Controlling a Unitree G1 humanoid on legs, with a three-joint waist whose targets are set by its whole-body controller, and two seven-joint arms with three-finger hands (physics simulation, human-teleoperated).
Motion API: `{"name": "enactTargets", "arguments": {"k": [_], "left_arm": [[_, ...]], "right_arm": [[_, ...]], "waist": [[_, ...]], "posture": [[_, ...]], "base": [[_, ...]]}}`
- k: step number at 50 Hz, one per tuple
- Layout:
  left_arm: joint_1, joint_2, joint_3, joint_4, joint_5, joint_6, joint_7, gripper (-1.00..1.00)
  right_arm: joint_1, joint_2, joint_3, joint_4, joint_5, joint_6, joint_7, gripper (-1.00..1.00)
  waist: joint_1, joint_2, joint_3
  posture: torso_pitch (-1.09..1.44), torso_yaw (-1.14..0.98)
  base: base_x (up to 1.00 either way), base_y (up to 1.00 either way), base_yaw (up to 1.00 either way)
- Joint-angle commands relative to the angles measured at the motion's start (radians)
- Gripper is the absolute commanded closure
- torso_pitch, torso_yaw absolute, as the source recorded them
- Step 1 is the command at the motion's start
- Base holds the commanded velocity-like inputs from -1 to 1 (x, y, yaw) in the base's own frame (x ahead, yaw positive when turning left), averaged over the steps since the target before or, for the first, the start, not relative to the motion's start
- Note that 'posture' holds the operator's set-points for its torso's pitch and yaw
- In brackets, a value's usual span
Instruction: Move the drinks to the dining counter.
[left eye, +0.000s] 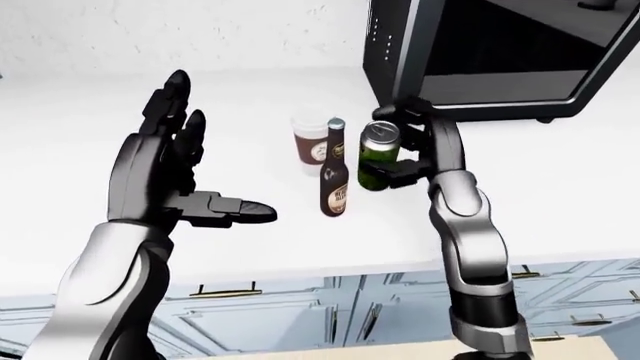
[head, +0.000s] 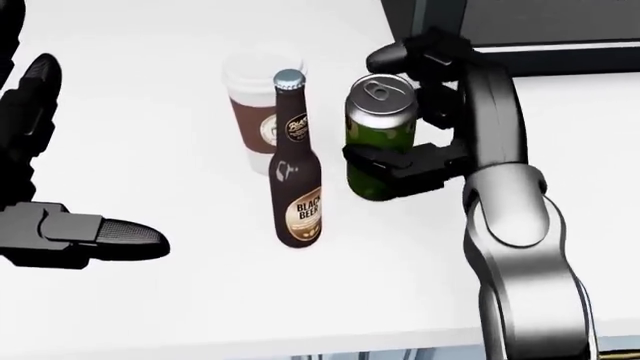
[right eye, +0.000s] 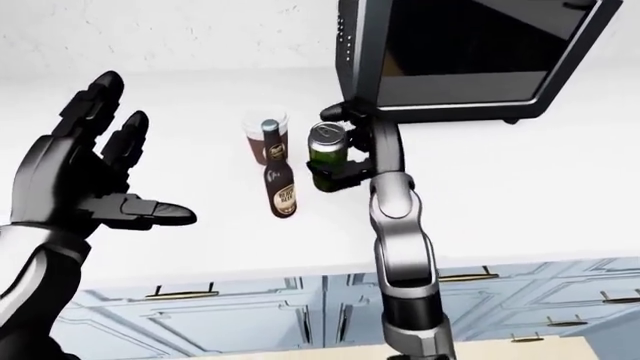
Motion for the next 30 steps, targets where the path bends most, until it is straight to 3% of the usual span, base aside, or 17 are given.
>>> {"name": "enactTargets", "arguments": {"k": [1, 4, 8, 11, 15, 19, 23, 28, 29, 30], "left_arm": [[-0.025, 0.008, 0.007, -0.019, 0.004, -0.030, 0.000, -1.00], [-0.024, 0.007, 0.001, -0.018, 0.009, -0.031, -0.002, -1.00], [-0.057, 0.025, -0.002, 0.014, 0.019, -0.028, -0.007, -1.00], [-0.128, 0.039, -0.027, 0.082, 0.031, -0.019, -0.009, -1.00], [-0.249, 0.054, -0.019, 0.207, 0.009, 0.003, -0.019, -1.00], [-0.330, 0.076, -0.056, 0.306, 0.015, -0.017, -0.012, -1.00], [-0.341, 0.070, -0.090, 0.388, 0.045, -0.075, -0.034, -1.00], [-0.333, 0.053, -0.123, 0.481, 0.117, -0.150, -0.077, -1.00], [-0.332, 0.050, -0.121, 0.489, 0.125, -0.156, -0.085, -0.95], [-0.327, 0.046, -0.125, 0.495, 0.136, -0.162, -0.092, -0.67]], "right_arm": [[-0.016, -0.013, -0.002, -0.036, -0.012, 0.001, 0.012, 1.00], [-0.009, -0.025, -0.019, -0.112, -0.007, 0.050, 0.024, 1.00], [-0.012, -0.075, -0.089, -0.294, 0.044, 0.196, 0.045, 1.00], [-0.034, -0.110, -0.124, -0.372, 0.089, 0.269, 0.037, 1.00], [-0.041, -0.149, -0.142, -0.449, 0.128, 0.329, 0.025, 1.00], [-0.068, -0.200, -0.192, -0.549, 0.176, 0.436, 0.029, 1.00], [-0.094, -0.246, -0.242, -0.599, 0.230, 0.497, 0.019, 1.00], [-0.103, -0.279, -0.262, -0.605, 0.280, 0.507, -0.008, 1.00], [-0.106, -0.286, -0.266, -0.611, 0.289, 0.516, -0.012, 1.00], [-0.109, -0.295, -0.271, -0.618, 0.298, 0.524, -0.016, 1.00]], "waist": [[-0.001, 0.003, -0.020], [0.000, 0.002, -0.021], [0.003, -0.001, -0.020], [0.005, -0.001, -0.014], [0.004, -0.005, -0.007], [0.000, -0.008, -0.003], [0.000, -0.009, 0.004], [-0.003, -0.011, 0.008], [-0.004, -0.012, 0.008], [-0.004, -0.012, 0.007]], "posture": [[0.00, 0.00], [0.00, 0.00], [0.00, 0.00], [0.00, 0.00], [0.00, 0.00], [0.00, 0.00], [0.00, 0.00], [0.00, 0.00], [0.00, 0.00], [0.00, 0.00]], "base": [[0.00, 0.00, 0.00], [0.00, 0.00, 0.00], [0.00, 0.00, 0.00], [0.00, 0.00, 0.00], [0.00, 0.00, 0.00], [0.00, 0.00, 0.00], [0.00, 0.00, 0.00], [0.00, 0.00, 0.00], [0.00, 0.00, 0.00], [0.00, 0.00, 0.00]]}}
